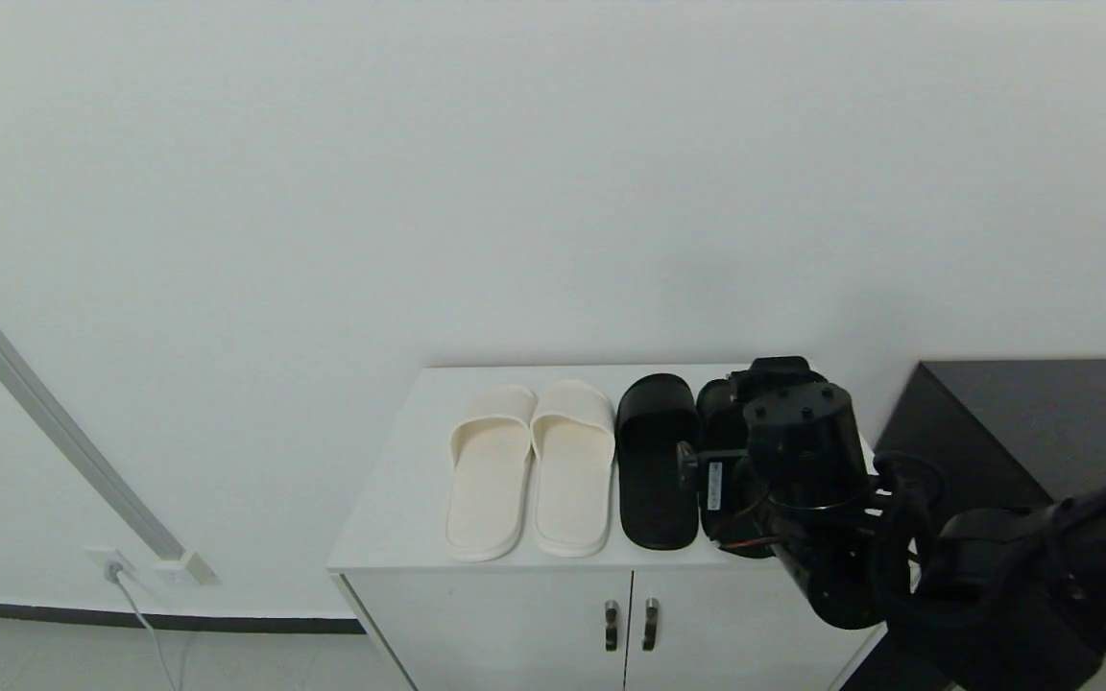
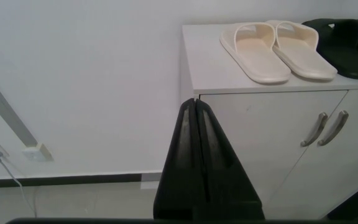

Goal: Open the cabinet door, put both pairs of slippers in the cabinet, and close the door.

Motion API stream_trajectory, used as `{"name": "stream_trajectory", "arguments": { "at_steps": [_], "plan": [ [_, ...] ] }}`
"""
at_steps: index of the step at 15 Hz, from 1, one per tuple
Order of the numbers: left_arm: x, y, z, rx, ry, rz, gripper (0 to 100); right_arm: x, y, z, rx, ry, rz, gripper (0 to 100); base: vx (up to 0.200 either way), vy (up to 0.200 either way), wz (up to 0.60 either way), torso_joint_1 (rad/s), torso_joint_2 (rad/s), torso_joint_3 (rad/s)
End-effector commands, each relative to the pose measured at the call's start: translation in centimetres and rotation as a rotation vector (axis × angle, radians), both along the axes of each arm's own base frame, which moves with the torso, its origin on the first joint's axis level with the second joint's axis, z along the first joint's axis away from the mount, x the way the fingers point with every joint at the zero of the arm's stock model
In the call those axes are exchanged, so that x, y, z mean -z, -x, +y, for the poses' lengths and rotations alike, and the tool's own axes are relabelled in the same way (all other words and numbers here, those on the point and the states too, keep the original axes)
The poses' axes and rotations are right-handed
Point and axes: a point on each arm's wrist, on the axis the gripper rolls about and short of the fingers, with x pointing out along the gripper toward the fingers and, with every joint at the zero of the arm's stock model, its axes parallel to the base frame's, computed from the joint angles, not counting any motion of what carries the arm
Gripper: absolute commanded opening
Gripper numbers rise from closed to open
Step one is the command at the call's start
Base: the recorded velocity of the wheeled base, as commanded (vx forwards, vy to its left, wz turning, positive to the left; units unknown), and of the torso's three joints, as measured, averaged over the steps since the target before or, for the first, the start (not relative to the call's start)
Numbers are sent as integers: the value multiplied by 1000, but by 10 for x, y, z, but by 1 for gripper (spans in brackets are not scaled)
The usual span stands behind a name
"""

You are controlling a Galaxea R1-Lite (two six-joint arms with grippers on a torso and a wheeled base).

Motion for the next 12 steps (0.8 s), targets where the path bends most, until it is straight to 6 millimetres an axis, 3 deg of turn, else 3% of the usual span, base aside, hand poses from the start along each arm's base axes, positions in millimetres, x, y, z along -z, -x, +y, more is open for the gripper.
{"name": "stream_trajectory", "arguments": {
  "at_steps": [1, 7, 12],
  "plan": [
    [0, 0, 0, 0, 0, 0, 0, 24, -14, 13, 27, 23, 32, 100, 0, 0, 0, 0, 0, 0],
    [0, 0, 0, 6, -2, 0, 0, 42, -63, 27, 114, 7, 0, 100, 0, 0, 0, 0, 0, 0],
    [0, 0, 0, 6, -2, 0, 0, 41, -84, 21, 155, -27, -57, 100, 0, 0, 0, 0, 0, 0]
  ]
}}
